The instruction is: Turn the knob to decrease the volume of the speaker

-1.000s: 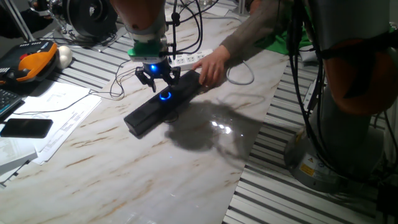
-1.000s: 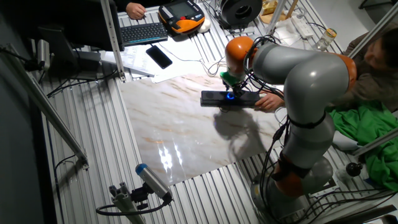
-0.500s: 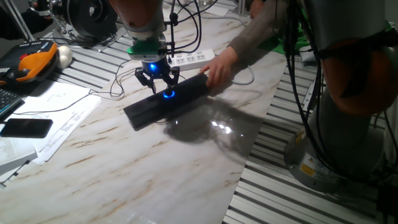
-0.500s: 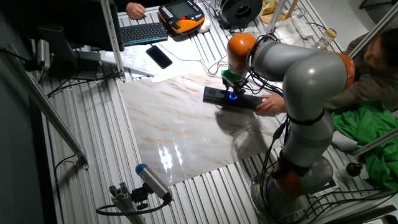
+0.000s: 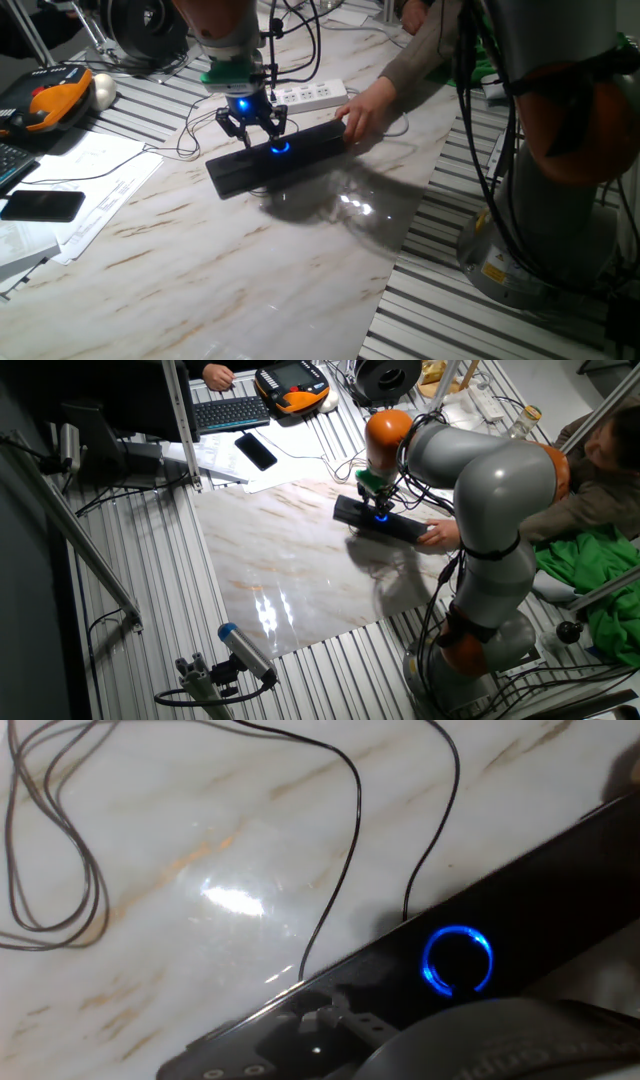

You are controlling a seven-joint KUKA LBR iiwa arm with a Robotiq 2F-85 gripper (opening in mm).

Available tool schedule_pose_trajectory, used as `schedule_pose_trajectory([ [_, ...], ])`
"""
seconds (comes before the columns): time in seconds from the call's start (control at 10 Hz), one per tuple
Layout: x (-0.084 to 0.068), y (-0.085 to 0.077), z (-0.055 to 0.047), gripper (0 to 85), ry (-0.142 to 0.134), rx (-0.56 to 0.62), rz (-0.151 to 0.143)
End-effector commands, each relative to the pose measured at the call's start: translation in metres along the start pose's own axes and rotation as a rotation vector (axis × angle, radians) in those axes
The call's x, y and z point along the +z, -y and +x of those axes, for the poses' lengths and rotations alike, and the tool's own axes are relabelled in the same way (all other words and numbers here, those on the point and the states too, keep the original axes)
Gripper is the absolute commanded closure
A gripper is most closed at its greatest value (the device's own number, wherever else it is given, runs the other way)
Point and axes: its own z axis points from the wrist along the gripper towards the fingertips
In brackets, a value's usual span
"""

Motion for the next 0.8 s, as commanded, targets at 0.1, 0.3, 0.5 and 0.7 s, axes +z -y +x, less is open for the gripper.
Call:
schedule_pose_trajectory([
  [0.1,0.0,0.0,0.0,34.0,-0.021,-0.004,0.016],
  [0.3,0.0,0.0,0.0,34.0,-0.041,-0.026,0.009],
  [0.5,0.002,0.002,-0.006,34.0,-0.051,-0.056,-0.012],
  [0.7,0.007,0.007,-0.017,34.0,-0.042,-0.084,-0.013],
])
